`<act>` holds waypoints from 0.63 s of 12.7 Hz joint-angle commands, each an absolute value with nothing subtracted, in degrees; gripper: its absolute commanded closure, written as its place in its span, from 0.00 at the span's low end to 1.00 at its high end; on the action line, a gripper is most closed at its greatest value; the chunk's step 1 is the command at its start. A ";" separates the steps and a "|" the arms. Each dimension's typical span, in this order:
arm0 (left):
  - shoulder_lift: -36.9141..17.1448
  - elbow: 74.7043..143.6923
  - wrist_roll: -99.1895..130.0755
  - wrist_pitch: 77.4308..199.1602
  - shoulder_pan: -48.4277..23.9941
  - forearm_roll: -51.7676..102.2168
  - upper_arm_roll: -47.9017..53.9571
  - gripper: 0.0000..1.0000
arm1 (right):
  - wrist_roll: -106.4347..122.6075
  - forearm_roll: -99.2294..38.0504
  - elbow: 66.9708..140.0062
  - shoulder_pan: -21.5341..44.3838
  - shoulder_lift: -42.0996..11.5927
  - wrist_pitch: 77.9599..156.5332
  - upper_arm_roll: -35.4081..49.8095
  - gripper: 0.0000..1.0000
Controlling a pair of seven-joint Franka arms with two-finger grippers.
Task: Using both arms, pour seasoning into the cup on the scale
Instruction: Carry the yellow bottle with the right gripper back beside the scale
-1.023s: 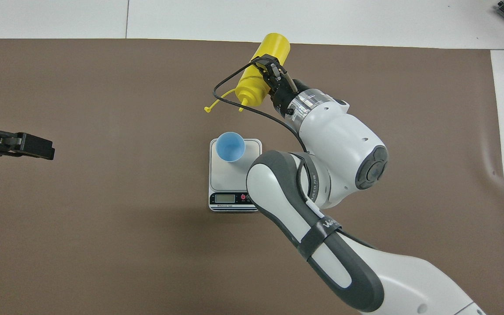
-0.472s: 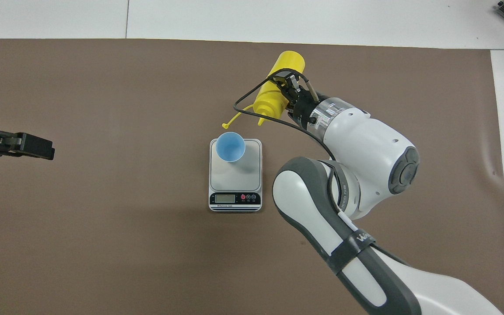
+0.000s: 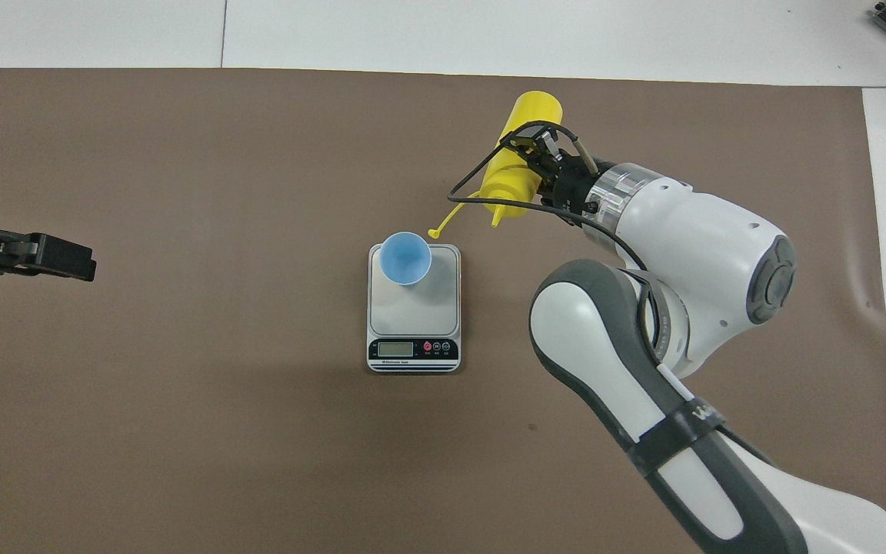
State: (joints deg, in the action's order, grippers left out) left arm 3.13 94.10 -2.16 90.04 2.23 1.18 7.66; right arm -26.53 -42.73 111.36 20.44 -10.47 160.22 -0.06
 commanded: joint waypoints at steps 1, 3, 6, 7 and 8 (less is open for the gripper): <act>4.57 95.27 -2.72 89.82 2.99 1.49 8.00 0.00 | -20.93 -42.28 115.48 18.55 -5.90 156.91 0.09 1.00; 4.57 95.27 -2.72 89.82 2.99 1.49 8.00 0.00 | -20.48 -36.51 115.84 16.01 -4.05 151.38 -0.09 1.00; 4.57 95.27 -2.72 89.82 2.99 1.49 8.00 0.00 | -20.48 -23.85 115.23 13.45 -2.46 144.33 -0.09 1.00; 4.57 95.27 -2.72 89.82 2.99 1.49 8.00 0.00 | -20.57 -20.86 115.05 13.45 -2.11 142.66 -0.09 1.00; 4.57 95.27 -2.72 89.82 2.99 1.49 8.00 0.00 | -20.48 -17.87 115.05 13.36 -1.76 141.52 -0.09 1.00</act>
